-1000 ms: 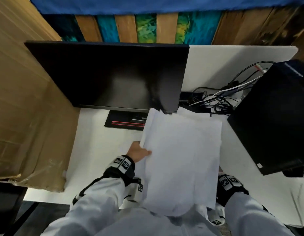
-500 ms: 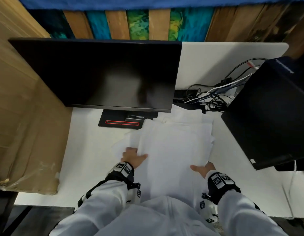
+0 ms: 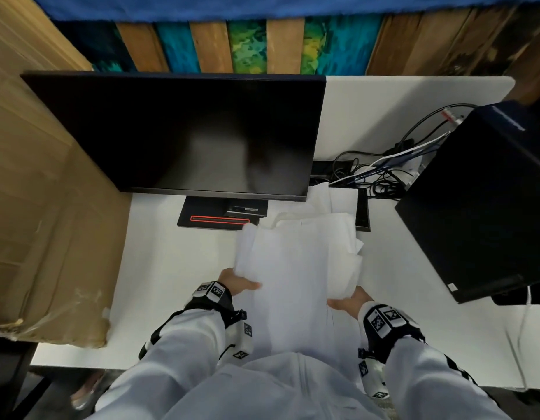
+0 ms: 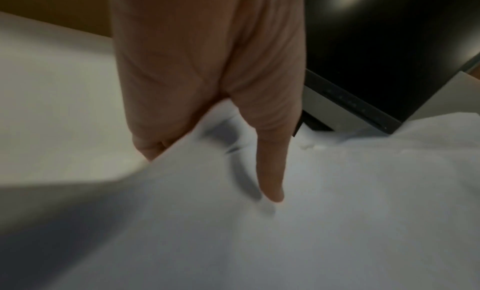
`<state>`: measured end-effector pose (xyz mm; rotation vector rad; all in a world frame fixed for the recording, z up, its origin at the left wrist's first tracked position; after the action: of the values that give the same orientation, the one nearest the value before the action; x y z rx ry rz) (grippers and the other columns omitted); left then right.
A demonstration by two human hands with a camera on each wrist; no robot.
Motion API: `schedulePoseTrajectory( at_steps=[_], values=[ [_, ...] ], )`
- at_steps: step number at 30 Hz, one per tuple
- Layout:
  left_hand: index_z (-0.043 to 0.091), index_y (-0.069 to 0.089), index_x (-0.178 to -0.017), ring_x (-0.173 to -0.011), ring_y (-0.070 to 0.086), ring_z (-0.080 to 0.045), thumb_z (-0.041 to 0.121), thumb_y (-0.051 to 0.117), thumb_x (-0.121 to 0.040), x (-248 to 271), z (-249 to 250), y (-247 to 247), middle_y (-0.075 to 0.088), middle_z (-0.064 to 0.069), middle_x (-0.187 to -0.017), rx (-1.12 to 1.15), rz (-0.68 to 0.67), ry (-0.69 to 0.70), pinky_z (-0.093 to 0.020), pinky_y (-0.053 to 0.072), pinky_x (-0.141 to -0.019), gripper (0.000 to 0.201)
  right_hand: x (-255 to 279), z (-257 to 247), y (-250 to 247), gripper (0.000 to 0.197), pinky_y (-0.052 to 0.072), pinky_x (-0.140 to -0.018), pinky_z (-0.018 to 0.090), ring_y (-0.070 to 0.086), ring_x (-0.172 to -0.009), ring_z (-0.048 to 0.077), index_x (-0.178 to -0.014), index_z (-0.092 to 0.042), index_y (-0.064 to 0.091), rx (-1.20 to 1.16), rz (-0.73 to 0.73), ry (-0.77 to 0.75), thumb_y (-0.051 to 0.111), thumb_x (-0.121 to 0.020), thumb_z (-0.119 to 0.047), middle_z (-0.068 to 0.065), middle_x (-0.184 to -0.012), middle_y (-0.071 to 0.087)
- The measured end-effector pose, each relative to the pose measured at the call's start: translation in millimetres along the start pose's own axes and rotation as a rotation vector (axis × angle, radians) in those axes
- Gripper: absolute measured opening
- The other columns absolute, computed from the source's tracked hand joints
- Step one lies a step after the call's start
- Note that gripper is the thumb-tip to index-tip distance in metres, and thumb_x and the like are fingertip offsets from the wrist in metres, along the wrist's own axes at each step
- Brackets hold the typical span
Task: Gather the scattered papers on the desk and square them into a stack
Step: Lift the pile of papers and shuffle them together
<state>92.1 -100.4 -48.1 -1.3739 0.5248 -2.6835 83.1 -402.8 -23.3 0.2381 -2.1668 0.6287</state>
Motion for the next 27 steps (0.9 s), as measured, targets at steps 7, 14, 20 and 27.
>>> schedulePoseTrajectory(
  at_steps=[7, 14, 20, 27],
  values=[
    [0.000, 0.058, -0.121, -0.114, 0.060, -0.033, 0.000, 0.075, -0.071, 12.0, 6.9, 12.3, 0.065, -0.019, -0.120, -0.019, -0.131, 0.113, -0.044, 0.046, -0.102, 0.053, 12.4, 20.2, -9.5, 0.074, 0.035, -0.104, 0.034, 0.049, -0.124, 0.029, -0.129, -0.005, 0.047, -0.122, 0.017, 0.012, 0.081, -0.066, -0.023, 0.012, -0.131, 0.055],
    [0.013, 0.050, -0.129, -0.117, 0.055, -0.021, 0.004, 0.072, -0.076, 42.6, 21.1, 12.3, 0.062, -0.002, -0.121, -0.088, -0.311, 0.232, -0.035, 0.042, -0.101, 0.058, -3.2, 60.2, -15.6, 0.118, 0.046, -0.097, 0.054, 0.063, -0.106, 0.033, -0.121, -0.009, 0.057, -0.403, -0.049, -0.036, 0.094, -0.013, -0.039, 0.015, -0.114, 0.068],
    [0.014, 0.053, -0.119, -0.111, 0.059, -0.022, -0.007, 0.068, -0.077, 82.2, 95.0, -14.1, 0.064, -0.002, -0.107, 0.112, -0.179, 0.476, -0.041, 0.045, -0.103, 0.049, 40.9, -42.4, -50.6, 0.065, 0.044, -0.088, 0.033, 0.058, -0.100, 0.024, -0.113, -0.004, 0.058, -0.459, 0.155, -0.233, 0.087, -0.056, -0.014, 0.011, -0.107, 0.062],
    [0.017, 0.058, -0.113, -0.068, 0.063, 0.019, 0.007, 0.067, -0.082, 144.3, 175.5, -73.7, 0.064, 0.016, -0.092, 0.280, -0.030, 0.742, 0.000, 0.045, -0.055, 0.034, 107.9, -139.7, -116.2, 0.053, 0.045, -0.061, -0.003, 0.057, -0.098, 0.016, -0.117, -0.005, 0.057, -0.632, 0.467, -0.586, 0.079, -0.069, -0.010, 0.003, -0.105, 0.060]
  ],
)
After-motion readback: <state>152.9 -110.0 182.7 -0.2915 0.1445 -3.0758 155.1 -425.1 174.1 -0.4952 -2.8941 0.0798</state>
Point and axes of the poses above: each hand's wrist, its own x-axis away from the middle knuckle, its own y-axis out of the palm, z = x × y, the point moved 9 cm from there along -x, towards the middle knuckle
